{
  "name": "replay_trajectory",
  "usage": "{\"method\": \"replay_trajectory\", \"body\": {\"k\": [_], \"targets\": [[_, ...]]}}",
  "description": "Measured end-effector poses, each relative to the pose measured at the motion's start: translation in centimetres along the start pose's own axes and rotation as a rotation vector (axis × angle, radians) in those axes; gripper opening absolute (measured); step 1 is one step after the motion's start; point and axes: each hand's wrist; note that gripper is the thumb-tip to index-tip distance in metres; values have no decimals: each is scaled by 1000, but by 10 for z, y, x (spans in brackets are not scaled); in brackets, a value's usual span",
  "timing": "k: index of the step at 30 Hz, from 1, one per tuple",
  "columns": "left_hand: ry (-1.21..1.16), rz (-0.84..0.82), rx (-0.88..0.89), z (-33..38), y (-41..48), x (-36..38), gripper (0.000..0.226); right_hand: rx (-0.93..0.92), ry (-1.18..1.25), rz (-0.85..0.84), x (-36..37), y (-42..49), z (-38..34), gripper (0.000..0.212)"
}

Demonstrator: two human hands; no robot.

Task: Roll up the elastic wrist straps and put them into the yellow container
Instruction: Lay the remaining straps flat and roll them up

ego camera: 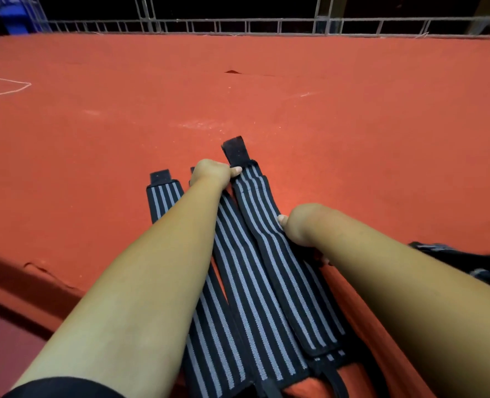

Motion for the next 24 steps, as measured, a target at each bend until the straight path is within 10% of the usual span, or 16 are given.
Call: {"method": "replay_trajectory", "body": {"k": [7, 15, 24], "targets": [[-327, -111, 244, 39, -80, -34, 27, -18, 225, 139, 15, -30, 21, 64], [-330, -202, 527, 111, -200, -70, 21, -341, 833, 735, -39, -110, 65, 70], [-562, -474, 598, 179, -335, -100, 16, -575, 1071, 1042, -80, -219, 106, 29]]}}
Point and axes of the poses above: each hand's wrist, its own y-axis towards the middle knuckle, its own x-axis out of the palm, z = x × y, and after that the axes turned 2 degrees about -y, right-handed
